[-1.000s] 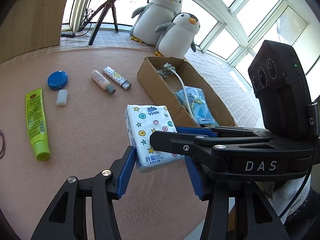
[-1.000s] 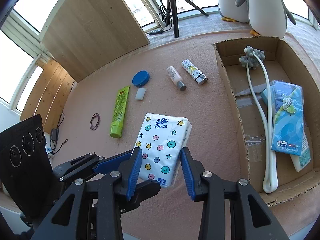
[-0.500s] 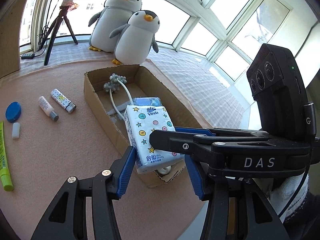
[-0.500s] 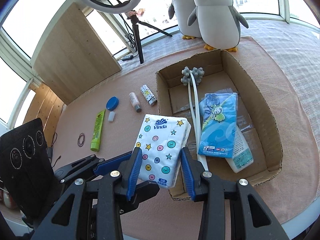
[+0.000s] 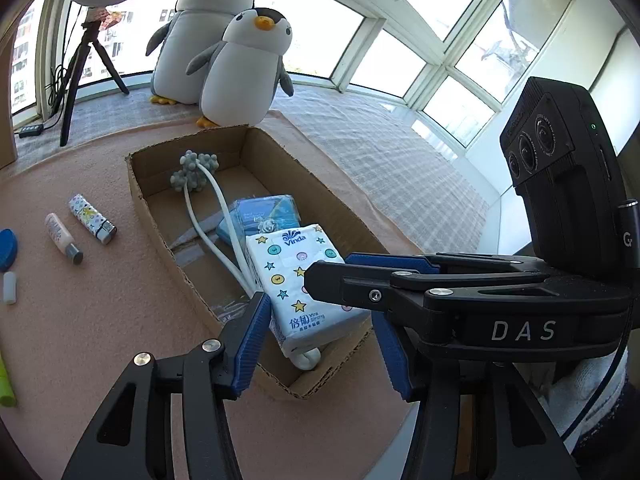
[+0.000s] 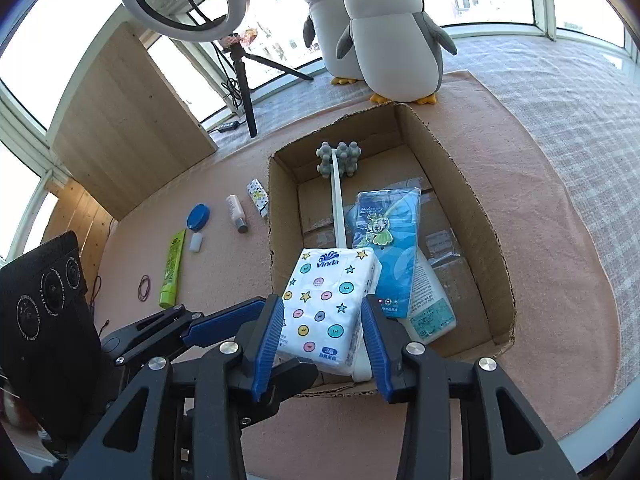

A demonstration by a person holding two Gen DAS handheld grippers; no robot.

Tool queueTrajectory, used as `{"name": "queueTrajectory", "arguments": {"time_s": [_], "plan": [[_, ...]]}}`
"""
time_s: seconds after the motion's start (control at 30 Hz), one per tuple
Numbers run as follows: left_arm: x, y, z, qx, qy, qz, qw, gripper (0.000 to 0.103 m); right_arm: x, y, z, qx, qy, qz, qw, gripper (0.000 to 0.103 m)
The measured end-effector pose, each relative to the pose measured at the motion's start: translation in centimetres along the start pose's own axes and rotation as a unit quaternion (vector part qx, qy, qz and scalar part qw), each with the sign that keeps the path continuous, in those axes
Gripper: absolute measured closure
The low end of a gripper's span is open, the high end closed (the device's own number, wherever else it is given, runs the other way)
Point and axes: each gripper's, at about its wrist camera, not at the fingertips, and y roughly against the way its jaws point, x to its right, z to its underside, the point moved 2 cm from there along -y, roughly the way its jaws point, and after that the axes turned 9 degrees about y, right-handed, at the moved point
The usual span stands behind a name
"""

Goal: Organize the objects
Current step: 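Carry the tissue pack with the right tool into the box and release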

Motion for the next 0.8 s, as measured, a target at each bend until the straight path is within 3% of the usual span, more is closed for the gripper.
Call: {"name": "queueTrajectory", "arguments": {"time_s": [0.1,0.4,0.6,0.8], "plan": [[-0.3,0.4,0.0,0.003,-0.001,-0.009,1.0,0.042,-0.1,0.2,-0.1,0.007,0.009,0.018,1.0,0.057],[-3.1,3.2,0.7,0.015,0.018,-0.029,0.9993,0.042,-1.6,-0.3,-0.3,0.007,0.011,0.018,1.0,0.051],[-7.5,6.5,1.6,0.032,0.055,-0.062,0.9961,0.042,-4.4,-1.3,-0.7,0.004,0.039,0.029,0.999,0.049],[-13.6,10.7,2.5,0.052,0.105,-0.11,0.987,0.042,-7.9,-2.8,-1.7,0.003,0.074,0.038,0.997,0.047]]}}
